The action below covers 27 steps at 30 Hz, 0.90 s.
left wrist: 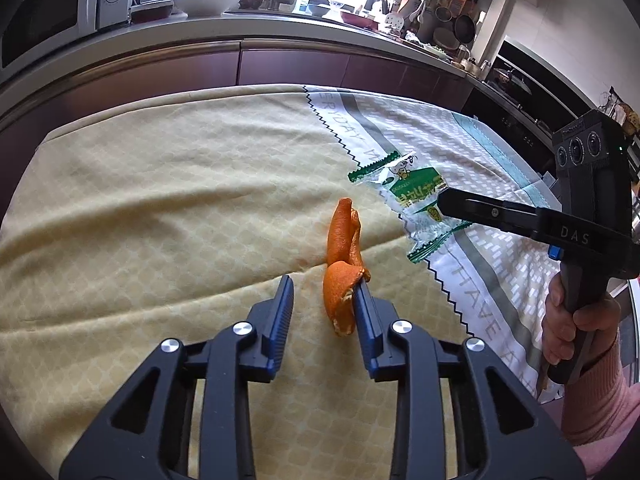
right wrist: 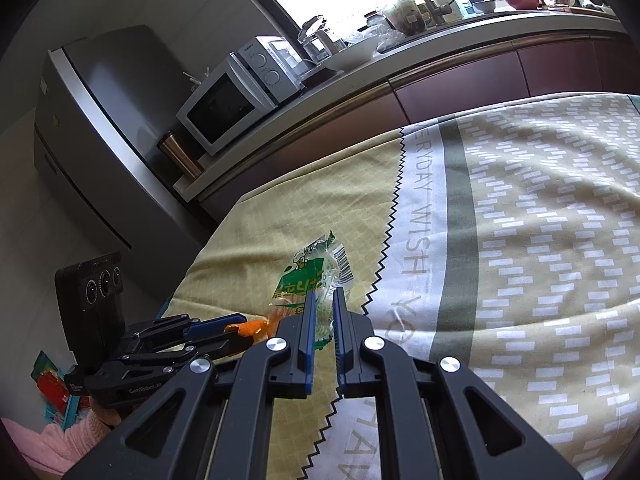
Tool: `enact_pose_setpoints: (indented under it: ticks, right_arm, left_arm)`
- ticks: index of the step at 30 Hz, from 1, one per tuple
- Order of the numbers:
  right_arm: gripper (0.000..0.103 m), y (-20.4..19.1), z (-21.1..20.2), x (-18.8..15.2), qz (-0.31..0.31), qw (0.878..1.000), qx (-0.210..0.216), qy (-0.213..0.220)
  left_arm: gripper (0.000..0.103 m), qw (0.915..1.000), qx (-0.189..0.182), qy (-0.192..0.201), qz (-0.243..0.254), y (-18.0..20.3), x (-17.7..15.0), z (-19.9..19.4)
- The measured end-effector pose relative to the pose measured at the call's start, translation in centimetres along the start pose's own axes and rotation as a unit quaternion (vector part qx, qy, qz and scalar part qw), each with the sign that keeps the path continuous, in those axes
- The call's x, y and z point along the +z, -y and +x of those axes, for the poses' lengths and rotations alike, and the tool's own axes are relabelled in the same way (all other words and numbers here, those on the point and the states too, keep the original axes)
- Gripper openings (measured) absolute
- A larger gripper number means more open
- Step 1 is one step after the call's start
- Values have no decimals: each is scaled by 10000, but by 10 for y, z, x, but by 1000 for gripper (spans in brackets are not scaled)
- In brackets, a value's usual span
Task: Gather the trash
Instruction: 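Grasp the green snack packet with the right tool while the left tool grasps the orange peel, then carry the orange peel and green packet with both tools over the wastebasket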
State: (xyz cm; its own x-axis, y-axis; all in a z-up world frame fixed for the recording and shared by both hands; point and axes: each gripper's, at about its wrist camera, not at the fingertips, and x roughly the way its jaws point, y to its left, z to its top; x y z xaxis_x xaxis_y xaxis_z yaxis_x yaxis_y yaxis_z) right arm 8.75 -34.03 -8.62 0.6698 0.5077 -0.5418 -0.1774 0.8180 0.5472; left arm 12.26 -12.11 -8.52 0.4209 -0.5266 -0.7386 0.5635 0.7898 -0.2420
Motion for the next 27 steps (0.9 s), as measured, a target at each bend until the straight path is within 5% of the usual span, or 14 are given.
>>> enact_pose_setpoints:
  ticks: [8,27]
  right_arm:
    - [7,2,-2,-3,93,10000,-4,8]
    - [7,-28,-2,-3,-109,9994,322,46]
  left_arm:
    - [6,10000,-38,-48,-40,3,-1,5]
    - [6,9984,237,446,-264,-13,-15,-50]
